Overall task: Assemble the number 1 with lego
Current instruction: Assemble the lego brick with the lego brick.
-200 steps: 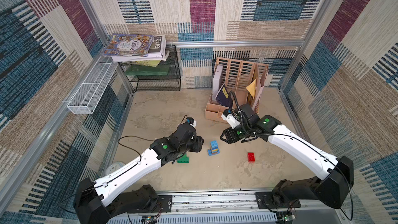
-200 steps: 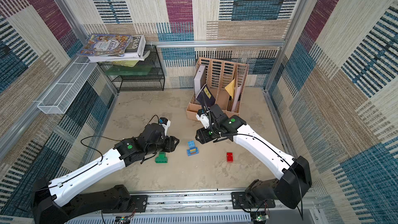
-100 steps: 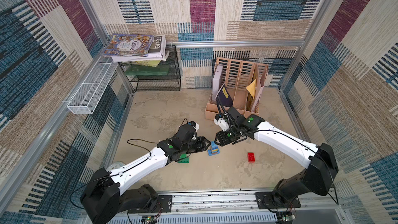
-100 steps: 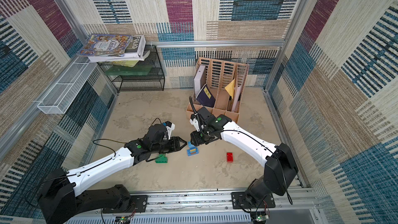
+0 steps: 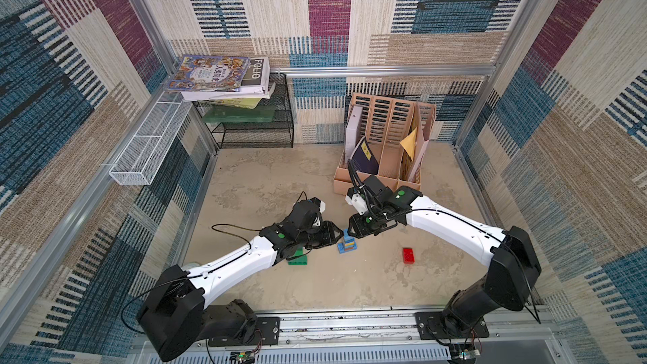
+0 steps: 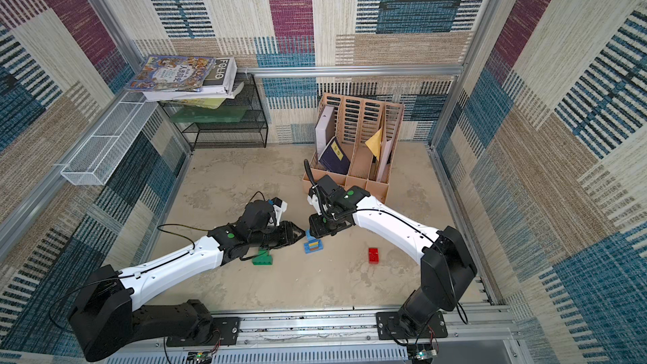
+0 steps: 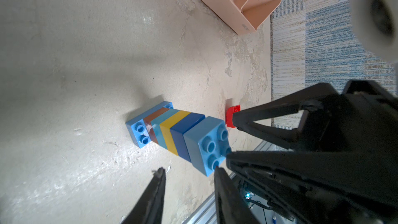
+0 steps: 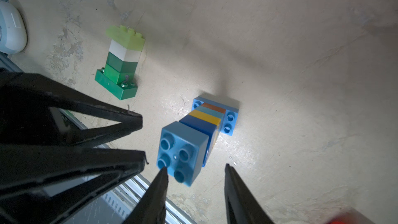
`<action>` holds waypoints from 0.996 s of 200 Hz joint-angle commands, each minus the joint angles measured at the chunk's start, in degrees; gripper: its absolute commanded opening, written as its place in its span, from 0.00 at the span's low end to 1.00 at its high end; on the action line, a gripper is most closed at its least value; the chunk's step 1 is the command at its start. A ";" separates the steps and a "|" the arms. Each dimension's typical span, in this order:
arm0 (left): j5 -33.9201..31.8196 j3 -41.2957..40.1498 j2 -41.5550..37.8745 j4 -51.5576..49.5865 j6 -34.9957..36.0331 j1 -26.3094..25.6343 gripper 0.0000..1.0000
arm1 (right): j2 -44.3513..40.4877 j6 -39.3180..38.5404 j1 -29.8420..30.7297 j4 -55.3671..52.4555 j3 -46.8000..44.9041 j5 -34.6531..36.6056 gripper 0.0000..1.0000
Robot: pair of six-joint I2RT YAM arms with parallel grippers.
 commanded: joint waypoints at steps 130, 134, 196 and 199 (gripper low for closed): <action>2.66 2.38 3.69 1.20 0.14 0.31 0.33 | 1.63 1.17 -0.46 -0.16 -1.31 0.06 0.29; 2.69 2.39 3.87 1.21 0.14 0.35 0.33 | 1.64 1.26 -0.54 -0.16 -1.41 0.05 0.29; 3.50 3.90 5.43 0.17 0.33 0.39 0.30 | 1.70 1.04 -1.77 -0.64 -2.45 0.54 0.25; 3.57 3.99 5.47 0.15 0.36 0.42 0.30 | 1.66 1.04 -1.78 -0.60 -2.48 0.58 0.25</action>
